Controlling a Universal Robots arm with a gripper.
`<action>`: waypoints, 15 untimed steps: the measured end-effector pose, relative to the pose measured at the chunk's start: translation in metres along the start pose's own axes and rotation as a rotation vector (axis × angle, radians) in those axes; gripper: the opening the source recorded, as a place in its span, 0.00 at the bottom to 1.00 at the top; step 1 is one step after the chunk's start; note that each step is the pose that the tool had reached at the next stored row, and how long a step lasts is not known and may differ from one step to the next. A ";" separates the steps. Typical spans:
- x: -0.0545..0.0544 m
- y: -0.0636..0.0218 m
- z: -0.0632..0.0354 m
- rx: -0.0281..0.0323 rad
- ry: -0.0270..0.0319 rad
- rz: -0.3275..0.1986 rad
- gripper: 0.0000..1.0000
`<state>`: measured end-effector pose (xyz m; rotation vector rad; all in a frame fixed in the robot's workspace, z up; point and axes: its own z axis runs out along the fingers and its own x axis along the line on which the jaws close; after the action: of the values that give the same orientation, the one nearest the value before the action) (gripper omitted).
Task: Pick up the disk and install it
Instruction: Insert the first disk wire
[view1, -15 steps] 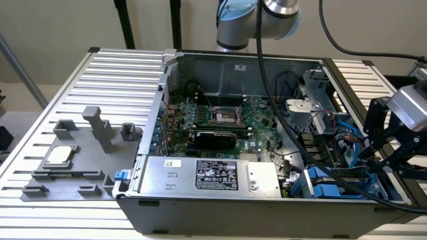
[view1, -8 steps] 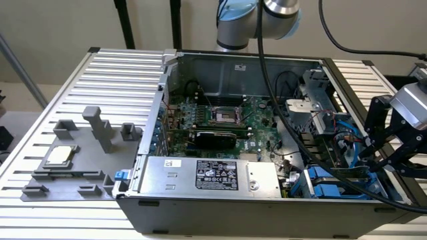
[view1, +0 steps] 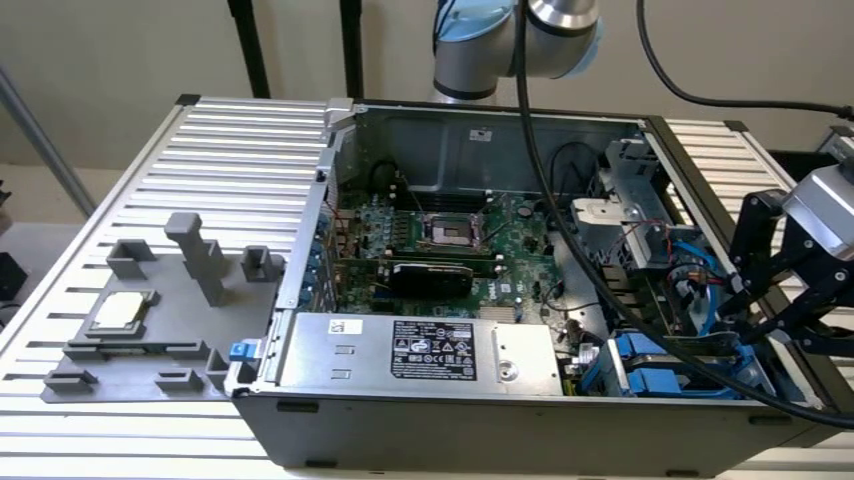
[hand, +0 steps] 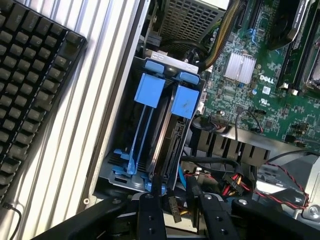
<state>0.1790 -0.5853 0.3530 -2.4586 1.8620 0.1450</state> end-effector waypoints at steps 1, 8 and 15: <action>0.000 0.0000 -0.0001 -0.0002 0.0001 -0.002 0.31; 0.000 0.0001 -0.0002 -0.0021 0.0005 -0.015 0.22; -0.005 0.0188 0.0001 -0.0022 0.0006 -0.020 0.16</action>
<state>0.1595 -0.5858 0.3537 -2.4777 1.8385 0.1455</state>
